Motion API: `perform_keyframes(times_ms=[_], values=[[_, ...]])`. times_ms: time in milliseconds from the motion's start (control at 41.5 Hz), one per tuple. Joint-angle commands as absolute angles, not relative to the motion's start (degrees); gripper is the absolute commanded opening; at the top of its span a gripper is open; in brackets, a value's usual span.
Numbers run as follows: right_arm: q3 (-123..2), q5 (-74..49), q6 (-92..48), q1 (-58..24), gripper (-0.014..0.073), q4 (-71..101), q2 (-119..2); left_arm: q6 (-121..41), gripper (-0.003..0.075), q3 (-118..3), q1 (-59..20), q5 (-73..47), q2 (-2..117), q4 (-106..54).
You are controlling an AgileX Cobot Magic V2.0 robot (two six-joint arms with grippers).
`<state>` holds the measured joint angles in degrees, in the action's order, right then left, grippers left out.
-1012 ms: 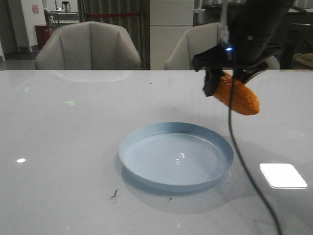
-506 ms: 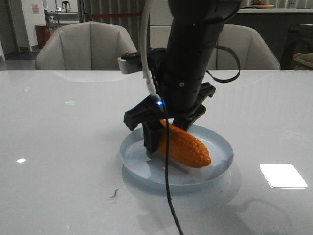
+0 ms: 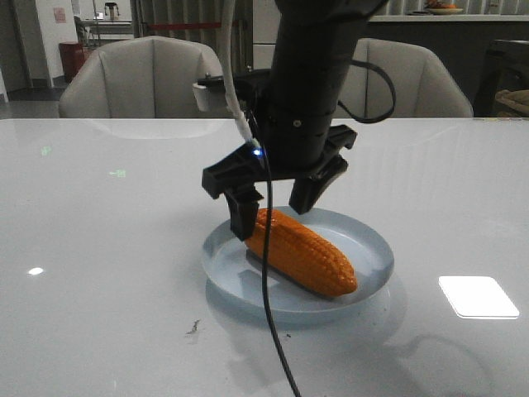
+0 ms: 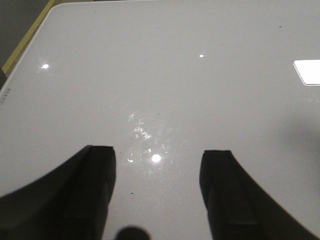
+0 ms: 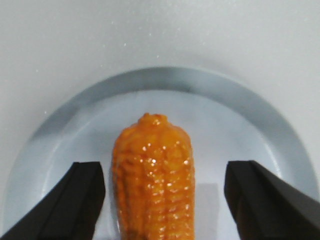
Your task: Place corn on plate with both arms
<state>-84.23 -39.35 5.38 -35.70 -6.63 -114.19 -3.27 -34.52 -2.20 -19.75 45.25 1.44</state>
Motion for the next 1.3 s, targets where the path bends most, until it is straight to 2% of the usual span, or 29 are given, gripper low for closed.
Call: perform_keyframes(times_ms=[0,410,795,988,1277], values=[[-88.6,-38.9,6.4,-34.1,0.0605,-6.9,-107.9,-2.8,0.0442,-36.2,-2.1,-15.3,44.8,1.5],[-86.8,-43.1,7.4,-20.5,0.0605,-6.8,-83.3,-2.8,0.0442,-36.2,-2.1,-15.3,44.8,1.6],[-60.1,-39.7,7.4,-5.0,0.0605,-5.6,-57.0,-2.8,0.0442,-36.2,-2.1,-15.3,45.6,1.6],[-51.4,-40.0,7.4,-2.2,0.0605,-4.9,-46.8,-2.8,0.0442,-36.2,-2.1,-15.3,46.5,1.6],[-45.8,-40.7,7.4,-2.2,0.0605,-4.5,-42.9,-2.8,0.0441,-36.2,-2.1,-15.3,46.5,1.6]])
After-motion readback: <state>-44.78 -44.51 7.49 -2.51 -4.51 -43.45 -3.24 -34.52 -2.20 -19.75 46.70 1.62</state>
